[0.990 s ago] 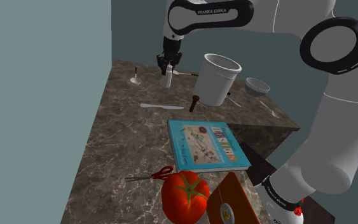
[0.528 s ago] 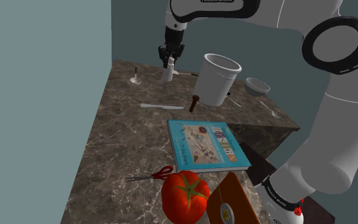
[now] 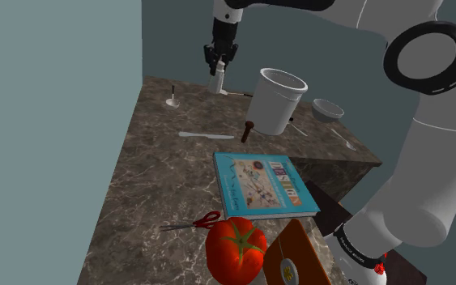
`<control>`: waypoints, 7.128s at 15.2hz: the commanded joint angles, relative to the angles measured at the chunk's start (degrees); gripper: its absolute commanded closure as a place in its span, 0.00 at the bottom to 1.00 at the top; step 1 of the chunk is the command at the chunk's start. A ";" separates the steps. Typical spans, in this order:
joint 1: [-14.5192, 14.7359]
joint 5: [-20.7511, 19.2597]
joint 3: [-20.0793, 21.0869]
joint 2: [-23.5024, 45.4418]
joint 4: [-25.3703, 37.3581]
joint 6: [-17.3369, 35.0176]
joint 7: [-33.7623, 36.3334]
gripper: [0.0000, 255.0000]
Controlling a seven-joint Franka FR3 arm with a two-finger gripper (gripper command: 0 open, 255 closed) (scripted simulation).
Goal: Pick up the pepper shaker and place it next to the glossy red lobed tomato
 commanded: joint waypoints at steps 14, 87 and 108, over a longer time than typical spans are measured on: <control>6.66 1.79 5.36 -18.70 -24.06 4.17 12.73 1.00; 29.21 -1.11 32.44 -13.26 -44.63 24.23 66.19 1.00; 28.92 1.57 32.97 -16.36 -40.09 17.43 64.32 0.00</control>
